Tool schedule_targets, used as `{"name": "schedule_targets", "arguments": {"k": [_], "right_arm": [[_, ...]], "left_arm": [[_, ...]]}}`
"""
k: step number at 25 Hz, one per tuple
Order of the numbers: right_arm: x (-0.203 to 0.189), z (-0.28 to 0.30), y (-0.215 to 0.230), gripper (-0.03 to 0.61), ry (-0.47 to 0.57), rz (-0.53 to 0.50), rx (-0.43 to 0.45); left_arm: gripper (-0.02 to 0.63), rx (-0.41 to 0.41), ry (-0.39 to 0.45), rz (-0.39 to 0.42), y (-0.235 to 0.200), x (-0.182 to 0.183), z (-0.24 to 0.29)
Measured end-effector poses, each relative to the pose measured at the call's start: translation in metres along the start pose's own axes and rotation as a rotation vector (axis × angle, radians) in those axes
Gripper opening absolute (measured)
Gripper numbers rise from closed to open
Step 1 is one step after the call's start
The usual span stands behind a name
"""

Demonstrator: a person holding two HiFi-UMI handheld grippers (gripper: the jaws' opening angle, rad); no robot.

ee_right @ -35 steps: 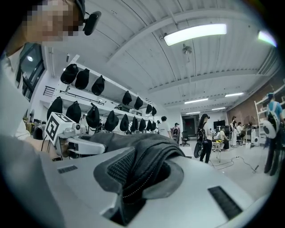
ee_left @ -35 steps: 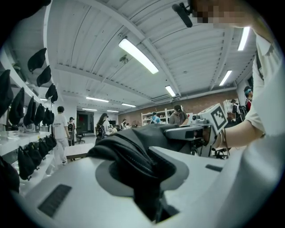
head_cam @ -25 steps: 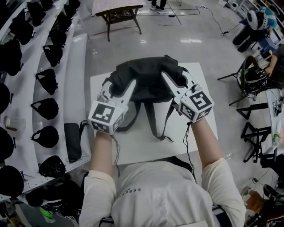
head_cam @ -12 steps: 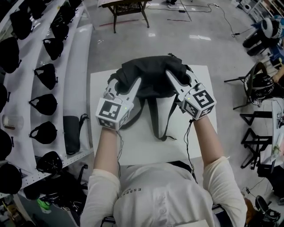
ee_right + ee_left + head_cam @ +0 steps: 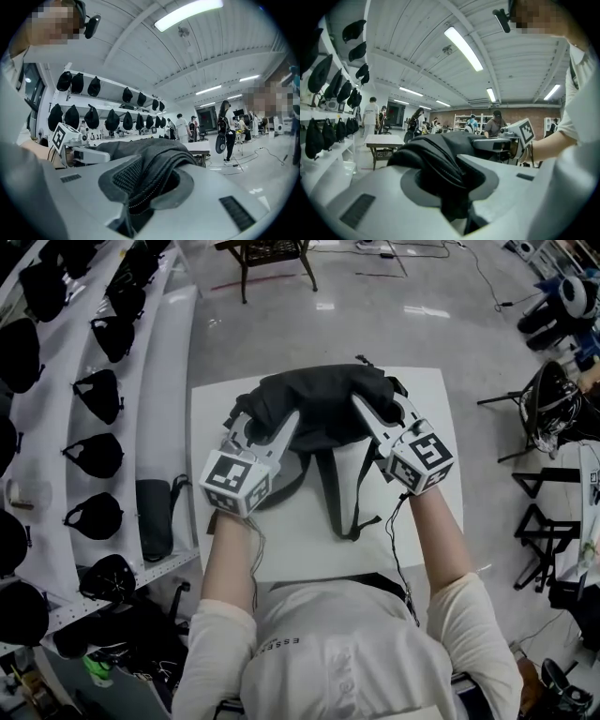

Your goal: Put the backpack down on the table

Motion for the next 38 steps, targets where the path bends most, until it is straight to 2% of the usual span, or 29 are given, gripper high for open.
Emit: {"name": "schedule_targets", "arguments": {"k": [12, 18, 23, 32, 38], "right_arm": [[-0.034, -0.022, -0.05, 0.091, -0.005, 0.078, -0.08], [-0.051, -0.039, -0.072, 0.096, -0.005, 0.132, -0.122], [-0.061, -0.054, -0.086, 0.097, -0.013, 0.149, -0.116], [-0.092, -0.08, -0.119, 0.098, -0.03, 0.206, -0.07], [-0.109, -0.093, -0.134, 0.106, -0.038, 0.236, -0.053]], "left_arm": [[0.101, -0.057, -0.074, -0.066, 0.016, -0.038, -0.043], [0.101, -0.064, -0.087, -0.037, 0.031, -0.054, -0.062], [0.103, -0.035, -0.087, -0.03, 0.046, -0.066, -0.076], [0.104, 0.023, -0.138, -0.108, 0.075, -0.103, -0.112], [0.107, 0.031, -0.153, -0.138, 0.089, -0.123, -0.13]]}}
Point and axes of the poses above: the fingertips, and each gripper's own axes: z forward along the fingers, y to its right, x out of its top, the point moved 4 cm from there along -z, backward along the fingers, and after that the axes turned 15 degrees about x, right-handed, at the moved point
